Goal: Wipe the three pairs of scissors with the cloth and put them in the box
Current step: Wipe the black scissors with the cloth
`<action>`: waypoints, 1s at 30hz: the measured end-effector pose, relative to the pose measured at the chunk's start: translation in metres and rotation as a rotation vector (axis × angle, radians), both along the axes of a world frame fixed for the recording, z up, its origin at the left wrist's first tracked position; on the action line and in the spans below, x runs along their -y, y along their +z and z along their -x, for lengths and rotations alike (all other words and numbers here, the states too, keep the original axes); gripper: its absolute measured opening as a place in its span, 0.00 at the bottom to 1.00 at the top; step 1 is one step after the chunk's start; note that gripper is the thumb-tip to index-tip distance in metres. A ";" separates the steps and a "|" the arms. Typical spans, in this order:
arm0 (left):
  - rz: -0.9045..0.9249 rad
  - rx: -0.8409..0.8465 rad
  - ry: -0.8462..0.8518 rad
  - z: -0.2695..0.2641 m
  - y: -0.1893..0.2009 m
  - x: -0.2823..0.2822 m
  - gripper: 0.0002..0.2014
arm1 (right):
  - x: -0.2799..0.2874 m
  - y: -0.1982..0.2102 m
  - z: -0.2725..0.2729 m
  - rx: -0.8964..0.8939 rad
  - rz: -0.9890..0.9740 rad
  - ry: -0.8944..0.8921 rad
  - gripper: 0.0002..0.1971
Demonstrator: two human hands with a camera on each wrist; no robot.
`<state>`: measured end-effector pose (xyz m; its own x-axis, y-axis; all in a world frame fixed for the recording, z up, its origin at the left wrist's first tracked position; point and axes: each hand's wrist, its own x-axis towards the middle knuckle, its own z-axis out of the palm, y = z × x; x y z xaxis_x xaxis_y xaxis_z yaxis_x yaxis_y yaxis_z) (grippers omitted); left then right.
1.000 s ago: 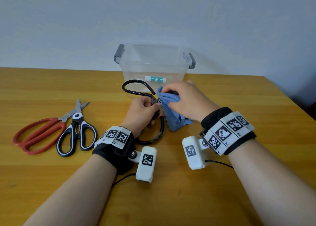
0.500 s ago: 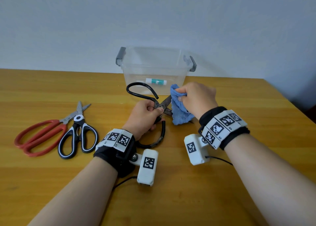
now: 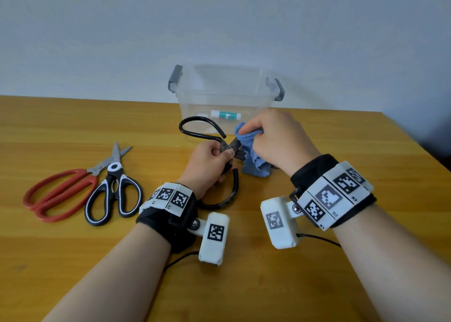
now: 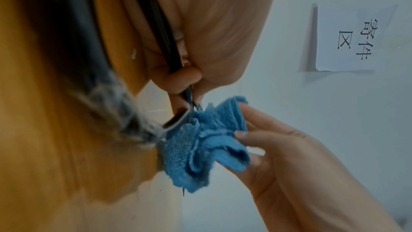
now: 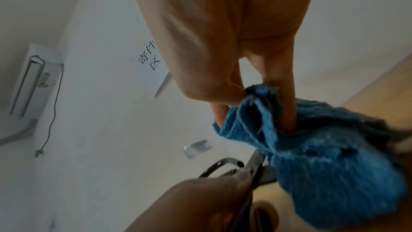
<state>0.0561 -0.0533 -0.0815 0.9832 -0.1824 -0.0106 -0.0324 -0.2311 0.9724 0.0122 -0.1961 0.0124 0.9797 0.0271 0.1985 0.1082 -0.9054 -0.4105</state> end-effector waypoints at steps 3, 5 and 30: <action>0.007 0.009 -0.029 -0.001 -0.002 -0.001 0.19 | -0.009 -0.014 -0.005 -0.096 0.046 0.054 0.14; 0.004 0.009 -0.049 0.000 -0.003 -0.001 0.19 | -0.011 -0.021 -0.013 -0.105 0.100 0.047 0.11; -0.014 0.003 -0.041 -0.006 -0.007 -0.001 0.20 | -0.005 -0.030 -0.035 0.011 0.082 -0.019 0.12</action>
